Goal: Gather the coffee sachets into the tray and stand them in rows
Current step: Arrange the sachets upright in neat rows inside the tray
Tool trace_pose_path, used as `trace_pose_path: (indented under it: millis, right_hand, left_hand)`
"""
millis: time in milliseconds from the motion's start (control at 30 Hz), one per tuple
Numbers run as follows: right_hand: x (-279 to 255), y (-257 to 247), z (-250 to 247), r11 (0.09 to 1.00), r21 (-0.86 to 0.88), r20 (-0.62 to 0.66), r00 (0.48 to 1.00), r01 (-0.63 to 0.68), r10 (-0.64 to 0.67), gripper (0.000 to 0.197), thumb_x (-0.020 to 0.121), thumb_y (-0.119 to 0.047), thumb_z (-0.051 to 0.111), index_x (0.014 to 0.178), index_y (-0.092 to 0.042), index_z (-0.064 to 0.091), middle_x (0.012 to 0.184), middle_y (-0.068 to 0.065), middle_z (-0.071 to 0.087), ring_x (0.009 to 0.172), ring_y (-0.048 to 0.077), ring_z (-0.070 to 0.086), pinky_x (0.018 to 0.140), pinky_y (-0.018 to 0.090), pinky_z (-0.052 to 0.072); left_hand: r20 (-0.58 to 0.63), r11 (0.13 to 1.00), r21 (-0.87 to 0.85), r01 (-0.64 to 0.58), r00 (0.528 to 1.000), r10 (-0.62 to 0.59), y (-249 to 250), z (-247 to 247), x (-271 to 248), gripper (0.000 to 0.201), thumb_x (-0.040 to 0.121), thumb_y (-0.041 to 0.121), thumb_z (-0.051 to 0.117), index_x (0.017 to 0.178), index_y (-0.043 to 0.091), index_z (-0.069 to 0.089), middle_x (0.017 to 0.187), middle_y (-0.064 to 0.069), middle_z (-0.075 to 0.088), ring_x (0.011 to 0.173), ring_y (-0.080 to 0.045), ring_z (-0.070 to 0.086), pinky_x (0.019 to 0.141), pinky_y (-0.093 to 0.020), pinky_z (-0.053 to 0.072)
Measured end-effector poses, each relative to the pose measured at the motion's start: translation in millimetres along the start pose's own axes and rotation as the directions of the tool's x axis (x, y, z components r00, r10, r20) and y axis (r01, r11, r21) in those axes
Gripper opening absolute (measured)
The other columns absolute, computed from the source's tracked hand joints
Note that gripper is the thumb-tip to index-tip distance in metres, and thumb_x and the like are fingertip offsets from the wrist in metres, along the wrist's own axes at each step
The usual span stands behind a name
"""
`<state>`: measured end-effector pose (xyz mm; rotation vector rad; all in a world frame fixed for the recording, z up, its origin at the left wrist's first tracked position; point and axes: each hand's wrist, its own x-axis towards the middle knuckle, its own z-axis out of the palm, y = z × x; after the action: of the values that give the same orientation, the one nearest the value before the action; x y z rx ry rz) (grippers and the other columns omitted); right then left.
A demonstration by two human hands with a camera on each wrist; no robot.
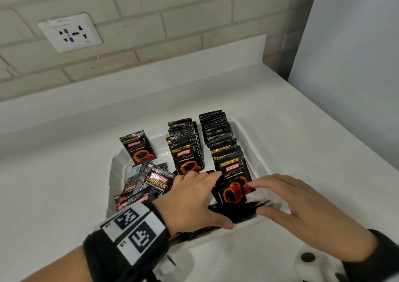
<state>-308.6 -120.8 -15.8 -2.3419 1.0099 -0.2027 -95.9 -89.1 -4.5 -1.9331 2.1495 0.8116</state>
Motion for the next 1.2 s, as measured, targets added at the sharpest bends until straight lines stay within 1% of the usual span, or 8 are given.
trace_pose_path:
  millis: [233, 433, 667, 733, 800, 900, 1067, 1200]
  right_hand:
    - [6, -2, -7, 0.999, -0.010, 0.053, 0.997, -0.048, 0.048, 0.044, 0.084, -0.053, 0.051, 0.103, -0.071, 0.016, 0.115, -0.045, 0.025, 0.112, -0.014, 0.024, 0.090, 0.002, 0.024]
    - [7, -4, -6, 0.999, -0.001, 0.035, 0.999, -0.040, 0.040, 0.048, 0.085, -0.050, 0.052, 0.114, -0.066, 0.016, 0.128, -0.033, 0.032, 0.119, -0.006, 0.026, 0.091, 0.010, 0.024]
    - [9, -4, -9, 0.999, -0.045, 0.047, 0.999, -0.016, 0.018, 0.048, 0.087, -0.048, 0.051, 0.111, -0.067, 0.014, 0.124, -0.034, 0.035, 0.117, -0.006, 0.026, 0.090, 0.006, 0.022]
    - [12, -4, -11, 0.998, -0.067, 0.058, 0.998, -0.009, 0.013, 0.052, 0.088, -0.044, 0.052, 0.123, -0.060, 0.018, 0.124, -0.030, 0.038, 0.110, -0.007, 0.025, 0.088, 0.001, 0.019]
    - [14, -4, -14, 0.994, -0.111, 0.055, 0.998, 0.010, -0.003, 0.053, 0.088, -0.043, 0.052, 0.131, -0.051, 0.021, 0.125, -0.029, 0.039, 0.104, -0.010, 0.022, 0.089, -0.005, 0.013]
    - [15, -4, -19, 0.990, -0.143, 0.027, 1.000, 0.012, -0.008, 0.050, 0.088, -0.048, 0.048, 0.124, -0.058, 0.015, 0.123, -0.034, 0.035, 0.104, -0.015, 0.018, 0.089, -0.007, 0.009]
    - [15, -3, -24, 0.993, -0.115, 0.003, 1.000, -0.002, 0.002, 0.048, 0.087, -0.051, 0.046, 0.120, -0.062, 0.014, 0.115, -0.042, 0.030, 0.106, -0.025, 0.019, 0.088, -0.008, 0.012]
    - [14, -4, -29, 1.000, 0.004, -0.055, 0.998, -0.006, 0.006, 0.045, 0.077, -0.060, 0.043, 0.116, -0.063, 0.022, 0.117, -0.040, 0.038, 0.103, -0.027, 0.027, 0.083, -0.003, 0.023]
  left_hand:
    - [-0.001, 0.995, 0.046, -0.084, 0.996, 0.084, 0, 1, 0, 0.049, 0.087, 0.051, 0.052, 0.129, 0.027, 0.048, 0.107, 0.012, 0.052, 0.111, -0.013, 0.040, 0.099, -0.031, 0.019]
    - [-0.152, 0.956, 0.246, -0.159, 0.968, 0.200, 4, 13, 0, 0.037, 0.093, 0.032, 0.041, 0.128, 0.025, 0.050, 0.118, 0.006, 0.057, 0.112, -0.016, 0.046, 0.096, -0.029, 0.017]
    - [-0.127, 0.910, 0.381, -0.165, 0.965, 0.228, 5, 13, 0, 0.028, 0.094, 0.034, 0.044, 0.117, 0.021, 0.054, 0.109, 0.003, 0.061, 0.104, -0.019, 0.050, 0.090, -0.031, 0.022]
    - [-0.129, 0.894, 0.412, -0.177, 0.960, 0.250, 6, 16, 0, 0.021, 0.090, 0.029, 0.048, 0.104, 0.021, 0.062, 0.095, 0.002, 0.065, 0.092, -0.019, 0.055, 0.090, -0.032, 0.030]
    - [-0.122, 0.881, 0.443, -0.164, 0.963, 0.241, 7, 19, 0, 0.009, 0.071, 0.029, 0.058, 0.069, 0.025, 0.066, 0.060, 0.009, 0.061, 0.060, -0.012, 0.057, 0.074, -0.027, 0.043]
    - [-0.183, 0.875, 0.467, -0.127, 0.954, 0.237, 4, 26, -2, 0.010, 0.052, 0.030, 0.055, 0.044, 0.025, 0.058, 0.037, 0.011, 0.048, 0.039, -0.008, 0.049, 0.061, -0.022, 0.049]
    - [-0.271, 0.895, 0.430, -0.117, 0.929, 0.251, 4, 20, -9, 0.010, 0.051, 0.028, 0.056, 0.042, 0.026, 0.058, 0.036, 0.011, 0.047, 0.039, -0.007, 0.049, 0.073, -0.025, 0.043]
    - [-0.326, 0.963, 0.248, -0.102, 0.928, 0.182, 7, 10, -17, 0.027, 0.076, 0.028, 0.043, 0.068, 0.026, 0.069, 0.051, 0.011, 0.057, 0.058, -0.007, 0.057, 0.087, -0.026, 0.027]
